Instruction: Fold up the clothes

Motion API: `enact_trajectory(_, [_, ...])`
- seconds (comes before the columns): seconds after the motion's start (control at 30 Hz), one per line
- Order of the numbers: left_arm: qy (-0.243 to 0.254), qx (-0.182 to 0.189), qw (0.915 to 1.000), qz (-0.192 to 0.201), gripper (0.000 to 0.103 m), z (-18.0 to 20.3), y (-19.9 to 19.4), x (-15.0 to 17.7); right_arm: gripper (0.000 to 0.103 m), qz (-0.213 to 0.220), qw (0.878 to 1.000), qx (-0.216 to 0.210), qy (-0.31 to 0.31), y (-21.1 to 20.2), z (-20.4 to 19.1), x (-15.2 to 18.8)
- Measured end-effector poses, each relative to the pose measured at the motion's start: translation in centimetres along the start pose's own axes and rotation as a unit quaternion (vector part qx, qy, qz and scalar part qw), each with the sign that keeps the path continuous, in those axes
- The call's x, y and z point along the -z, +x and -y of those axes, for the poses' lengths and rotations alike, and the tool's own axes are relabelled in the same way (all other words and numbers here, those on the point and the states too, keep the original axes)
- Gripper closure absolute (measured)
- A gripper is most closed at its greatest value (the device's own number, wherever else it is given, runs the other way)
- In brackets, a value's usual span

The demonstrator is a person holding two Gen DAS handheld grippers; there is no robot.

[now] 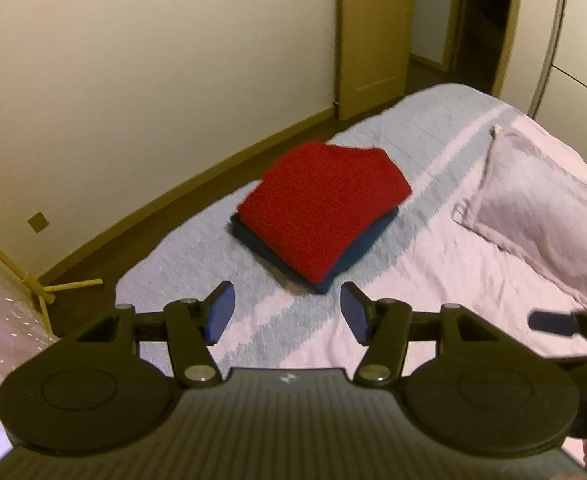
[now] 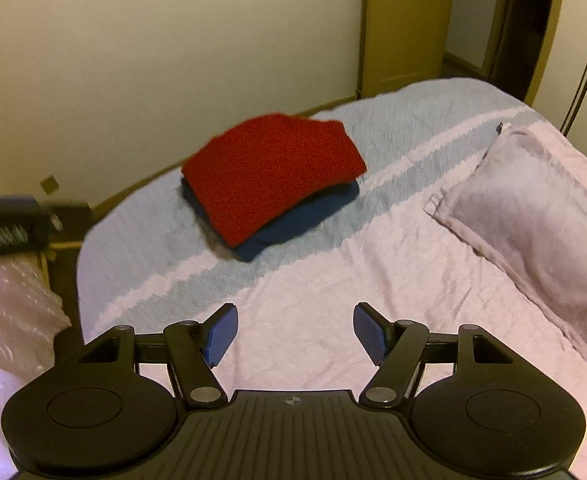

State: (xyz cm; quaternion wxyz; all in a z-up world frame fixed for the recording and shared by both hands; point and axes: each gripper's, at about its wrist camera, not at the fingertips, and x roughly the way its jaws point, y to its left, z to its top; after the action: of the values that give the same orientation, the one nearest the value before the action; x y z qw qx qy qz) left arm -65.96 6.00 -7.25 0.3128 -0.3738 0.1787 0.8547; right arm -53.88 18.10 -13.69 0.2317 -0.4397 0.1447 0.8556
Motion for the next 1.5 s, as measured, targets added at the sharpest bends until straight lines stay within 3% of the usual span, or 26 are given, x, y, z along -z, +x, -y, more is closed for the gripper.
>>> enact_trajectory(0.3, [-0.031, -0.034, 0.9989, -0.014, 0.048, 0.5, 2.8, -0.9, 0.035, -0.008, 1.0, -0.001, 0.001, 2.2, 3.6, -2.0])
enact_trajectory(0.83, [-0.02, -0.045, 0.9945, -0.092, 0.048, 5.9, 8.7, 1.2, 0.035, -0.036, 0.998, -0.036, -0.045, 6.3, 6.8, -4.4])
enact_trajectory(1.1, [-0.016, -0.042, 0.9925, -0.113, 0.048, 9.1, 11.3, 1.6, 0.035, -0.05, 0.997, -0.039, -0.05, 8.2, 9.1, -4.5])
enact_trajectory(1.5, [-0.018, -0.055, 0.99, -0.129, 0.048, 11.0, 14.0, 1.0, 0.035, -0.052, 0.996, -0.049, -0.052, 10.4, 11.1, -5.7])
